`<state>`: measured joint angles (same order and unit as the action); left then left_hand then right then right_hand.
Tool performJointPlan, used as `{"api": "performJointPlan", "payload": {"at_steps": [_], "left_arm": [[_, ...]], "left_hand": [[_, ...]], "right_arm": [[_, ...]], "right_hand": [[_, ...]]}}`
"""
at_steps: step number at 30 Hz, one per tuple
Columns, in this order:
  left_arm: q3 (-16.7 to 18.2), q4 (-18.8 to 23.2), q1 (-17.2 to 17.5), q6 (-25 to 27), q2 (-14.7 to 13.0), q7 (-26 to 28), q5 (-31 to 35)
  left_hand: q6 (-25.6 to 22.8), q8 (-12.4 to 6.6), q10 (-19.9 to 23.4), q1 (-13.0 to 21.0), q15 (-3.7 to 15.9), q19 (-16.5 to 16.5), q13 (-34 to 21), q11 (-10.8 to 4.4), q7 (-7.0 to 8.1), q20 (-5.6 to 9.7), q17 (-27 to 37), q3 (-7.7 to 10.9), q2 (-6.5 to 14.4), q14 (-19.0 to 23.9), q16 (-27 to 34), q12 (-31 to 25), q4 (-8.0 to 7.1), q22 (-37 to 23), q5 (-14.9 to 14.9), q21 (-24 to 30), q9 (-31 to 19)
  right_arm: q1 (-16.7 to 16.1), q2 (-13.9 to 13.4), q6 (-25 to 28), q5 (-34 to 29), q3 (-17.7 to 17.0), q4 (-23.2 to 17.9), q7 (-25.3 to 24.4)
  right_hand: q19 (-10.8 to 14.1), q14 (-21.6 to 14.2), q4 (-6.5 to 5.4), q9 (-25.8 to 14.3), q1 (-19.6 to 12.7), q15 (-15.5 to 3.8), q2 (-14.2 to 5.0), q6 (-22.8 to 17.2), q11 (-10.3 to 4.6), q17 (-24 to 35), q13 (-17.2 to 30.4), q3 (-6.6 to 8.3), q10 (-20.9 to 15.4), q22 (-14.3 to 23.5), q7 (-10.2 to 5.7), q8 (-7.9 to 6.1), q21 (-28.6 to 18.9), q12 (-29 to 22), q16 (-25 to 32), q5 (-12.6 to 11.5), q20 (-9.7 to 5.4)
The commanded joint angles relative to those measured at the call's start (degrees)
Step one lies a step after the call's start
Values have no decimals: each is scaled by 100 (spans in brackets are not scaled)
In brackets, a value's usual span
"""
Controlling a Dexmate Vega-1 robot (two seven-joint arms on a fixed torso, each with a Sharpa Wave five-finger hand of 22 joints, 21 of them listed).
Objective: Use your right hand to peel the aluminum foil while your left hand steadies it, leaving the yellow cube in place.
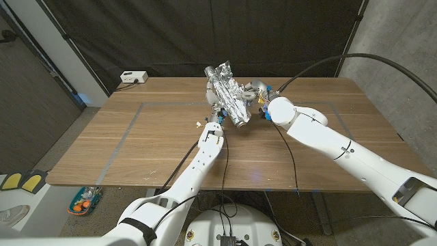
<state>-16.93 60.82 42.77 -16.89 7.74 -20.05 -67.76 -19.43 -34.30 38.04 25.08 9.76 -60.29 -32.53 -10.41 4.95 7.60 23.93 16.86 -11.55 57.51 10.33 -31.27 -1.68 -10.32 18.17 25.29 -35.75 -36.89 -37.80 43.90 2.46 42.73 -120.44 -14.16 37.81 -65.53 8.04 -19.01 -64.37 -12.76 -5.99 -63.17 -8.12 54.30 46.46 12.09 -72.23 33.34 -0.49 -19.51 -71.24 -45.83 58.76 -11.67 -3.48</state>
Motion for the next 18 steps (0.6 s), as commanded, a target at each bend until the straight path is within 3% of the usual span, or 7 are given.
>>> {"api": "performJointPlan", "payload": {"at_steps": [1,8,18], "left_arm": [[144,-578,-228,-61,150,-919,-155],[200,-710,-292,44,164,-1119,-167],[230,-655,-260,191,129,-1187,-154]], "left_hand": [[328,341,-307,-330,260,86,112,149,-63,-283,-166,-756,-29,-505,-34,138,121,2,-106,-206,301],[616,632,-666,-501,129,100,254,349,-105,-419,-351,-1298,25,-882,-32,318,205,2,-113,-362,568],[673,717,-799,-530,93,132,326,395,-113,-498,-427,-1477,74,-1030,-21,397,232,1,-95,-441,669]], "right_arm": [[-93,45,-37,-128,-63,-38,-106],[-177,72,-63,-289,-99,-79,-313],[-290,100,-391,-824,-128,-81,-747]], "right_hand": [[26,-97,-22,-6,-69,-13,-45,-77,-19,122,-23,-11,-68,22,50,-20,-160,-29,-13,20,-832],[1,-88,-34,-35,-105,-9,-60,-88,11,254,-34,-40,-100,9,63,-32,-346,-39,-84,38,-835],[-52,-148,-31,-77,-154,0,-68,-94,20,488,-16,-55,-101,-2,83,-50,-498,-52,-46,37,-840]]}}
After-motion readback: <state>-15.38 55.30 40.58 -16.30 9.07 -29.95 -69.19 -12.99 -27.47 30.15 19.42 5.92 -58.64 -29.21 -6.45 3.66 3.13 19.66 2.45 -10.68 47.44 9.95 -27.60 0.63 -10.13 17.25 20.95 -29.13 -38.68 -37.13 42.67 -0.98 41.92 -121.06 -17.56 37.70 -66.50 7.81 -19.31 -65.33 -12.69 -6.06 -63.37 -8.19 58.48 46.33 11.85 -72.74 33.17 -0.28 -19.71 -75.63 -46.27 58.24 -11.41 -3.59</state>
